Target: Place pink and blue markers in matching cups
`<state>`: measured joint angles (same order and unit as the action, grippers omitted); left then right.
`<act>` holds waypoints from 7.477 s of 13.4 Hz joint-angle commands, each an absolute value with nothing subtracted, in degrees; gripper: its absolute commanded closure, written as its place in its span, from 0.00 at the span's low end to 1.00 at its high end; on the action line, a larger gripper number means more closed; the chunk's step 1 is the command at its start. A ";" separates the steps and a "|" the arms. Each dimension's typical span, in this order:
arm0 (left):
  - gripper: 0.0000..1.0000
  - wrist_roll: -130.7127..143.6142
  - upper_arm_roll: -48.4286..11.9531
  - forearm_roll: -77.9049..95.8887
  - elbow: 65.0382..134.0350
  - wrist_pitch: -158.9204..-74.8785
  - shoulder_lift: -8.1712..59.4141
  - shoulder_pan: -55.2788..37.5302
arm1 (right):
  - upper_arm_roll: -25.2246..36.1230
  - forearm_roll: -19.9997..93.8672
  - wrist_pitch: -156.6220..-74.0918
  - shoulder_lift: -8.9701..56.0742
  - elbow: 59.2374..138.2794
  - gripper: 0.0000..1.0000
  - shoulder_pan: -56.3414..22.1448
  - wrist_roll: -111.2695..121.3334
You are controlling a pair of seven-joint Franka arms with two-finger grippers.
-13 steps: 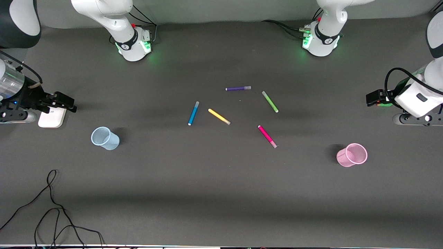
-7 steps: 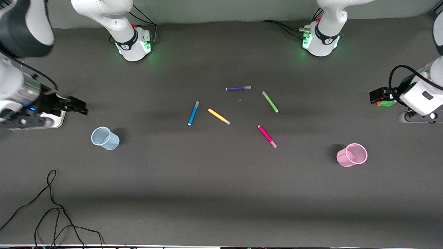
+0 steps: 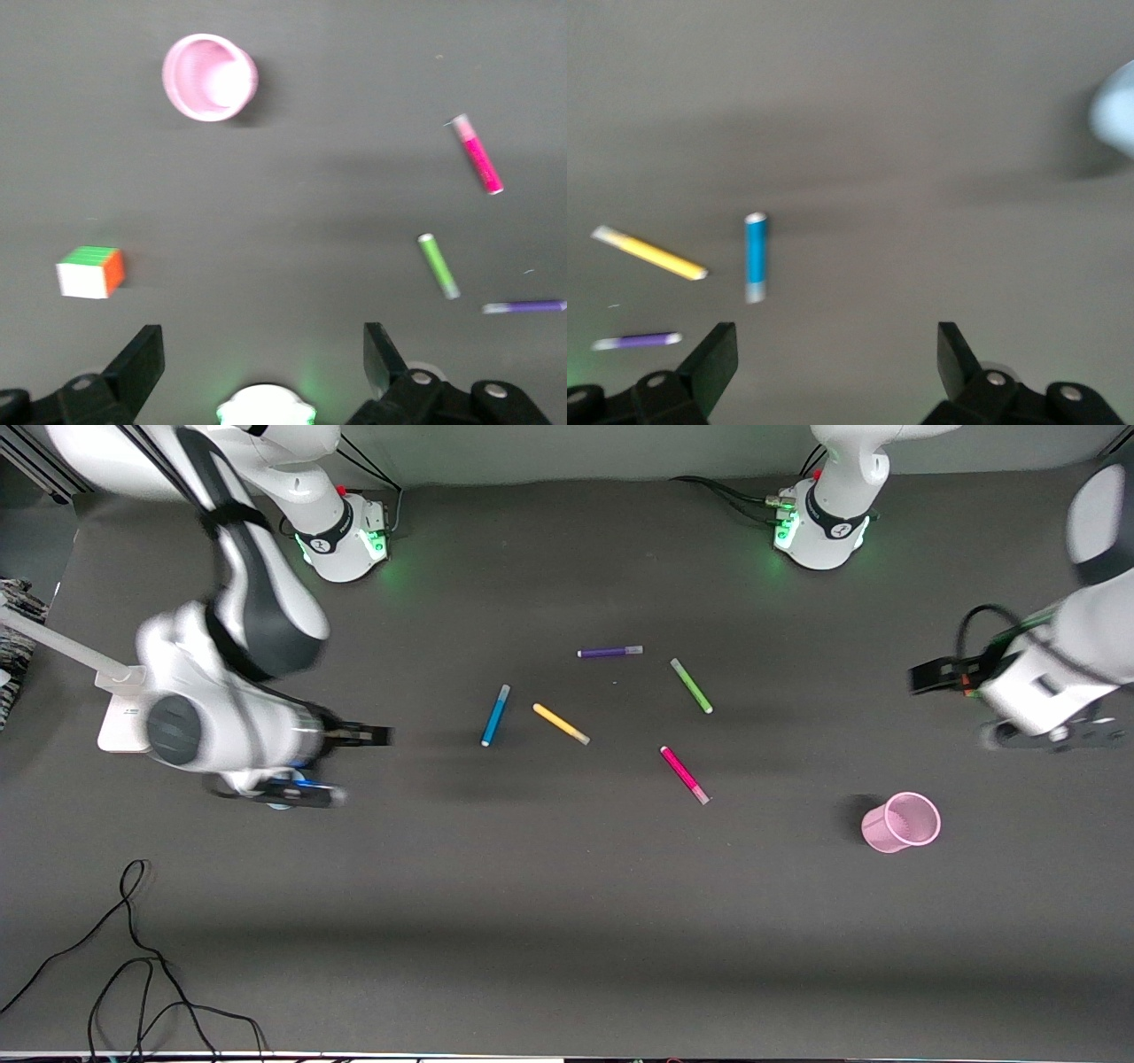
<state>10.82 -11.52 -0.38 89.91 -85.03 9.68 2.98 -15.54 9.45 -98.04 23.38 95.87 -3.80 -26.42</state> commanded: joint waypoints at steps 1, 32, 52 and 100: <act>0.00 23.33 -11.16 0.70 87.54 -89.02 18.78 -3.05 | -16.87 15.63 -96.94 33.47 87.11 0.00 -4.21 -34.60; 0.65 65.57 -11.25 6.94 99.32 -124.72 39.20 -20.04 | -16.96 16.17 -111.27 46.32 92.81 0.88 -10.72 -46.67; 1.00 27.20 -11.34 15.90 75.33 -76.38 35.23 15.97 | 0.33 -5.80 -115.36 14.28 100.94 1.00 -5.98 -4.17; 0.00 22.15 -13.18 -4.57 92.97 -76.72 -2.79 6.59 | 3.78 -1.32 -103.35 -7.12 104.77 0.00 -5.71 4.49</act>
<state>22.79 -13.84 -3.96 85.02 -72.97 3.68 7.06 4.80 -0.61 -102.42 -7.53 104.95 -6.20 7.83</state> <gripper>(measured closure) 0.000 0.000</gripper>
